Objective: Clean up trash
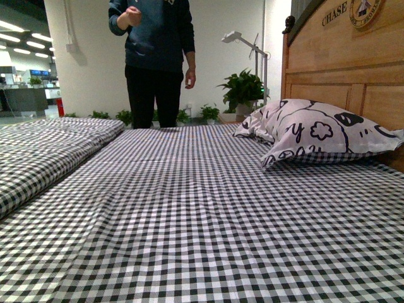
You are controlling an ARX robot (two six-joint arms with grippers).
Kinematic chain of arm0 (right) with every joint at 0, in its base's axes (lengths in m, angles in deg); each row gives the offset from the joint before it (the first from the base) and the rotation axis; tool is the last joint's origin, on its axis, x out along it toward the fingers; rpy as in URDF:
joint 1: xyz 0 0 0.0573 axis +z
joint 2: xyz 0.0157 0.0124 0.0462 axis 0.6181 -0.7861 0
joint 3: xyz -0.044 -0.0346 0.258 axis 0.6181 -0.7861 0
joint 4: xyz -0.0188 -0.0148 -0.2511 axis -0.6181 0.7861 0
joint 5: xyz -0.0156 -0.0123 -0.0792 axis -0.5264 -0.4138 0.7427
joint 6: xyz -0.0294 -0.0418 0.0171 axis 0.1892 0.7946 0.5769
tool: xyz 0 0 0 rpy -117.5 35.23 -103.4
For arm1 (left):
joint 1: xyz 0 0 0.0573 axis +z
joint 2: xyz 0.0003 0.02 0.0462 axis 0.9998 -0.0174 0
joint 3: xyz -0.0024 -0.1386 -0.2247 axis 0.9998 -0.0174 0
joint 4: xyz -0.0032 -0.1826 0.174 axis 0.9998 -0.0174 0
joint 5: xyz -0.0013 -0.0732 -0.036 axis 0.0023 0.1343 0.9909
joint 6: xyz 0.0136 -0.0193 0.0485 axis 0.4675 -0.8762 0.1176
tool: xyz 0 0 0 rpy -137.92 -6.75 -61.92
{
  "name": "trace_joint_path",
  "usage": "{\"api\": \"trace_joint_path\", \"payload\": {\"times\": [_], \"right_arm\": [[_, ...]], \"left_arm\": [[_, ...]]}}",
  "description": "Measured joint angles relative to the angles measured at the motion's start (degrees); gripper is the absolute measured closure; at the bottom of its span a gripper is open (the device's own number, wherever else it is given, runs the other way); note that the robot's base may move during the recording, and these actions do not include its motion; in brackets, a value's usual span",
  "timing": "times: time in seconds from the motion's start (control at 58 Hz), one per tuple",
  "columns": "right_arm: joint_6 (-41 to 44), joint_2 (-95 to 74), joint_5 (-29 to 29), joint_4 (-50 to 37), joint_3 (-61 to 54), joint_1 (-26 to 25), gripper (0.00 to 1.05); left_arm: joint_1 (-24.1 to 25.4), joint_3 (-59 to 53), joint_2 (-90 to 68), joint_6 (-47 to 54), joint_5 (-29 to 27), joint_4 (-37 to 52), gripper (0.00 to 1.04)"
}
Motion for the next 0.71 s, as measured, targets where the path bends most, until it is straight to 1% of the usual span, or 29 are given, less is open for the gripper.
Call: {"api": "trace_joint_path", "payload": {"times": [0.707], "right_arm": [[0.0, -0.3, 0.3, 0.1, 0.0, -0.2, 0.85]], "left_arm": [[0.0, 0.0, 0.0, 0.0, 0.0, 0.0, 0.77]]}}
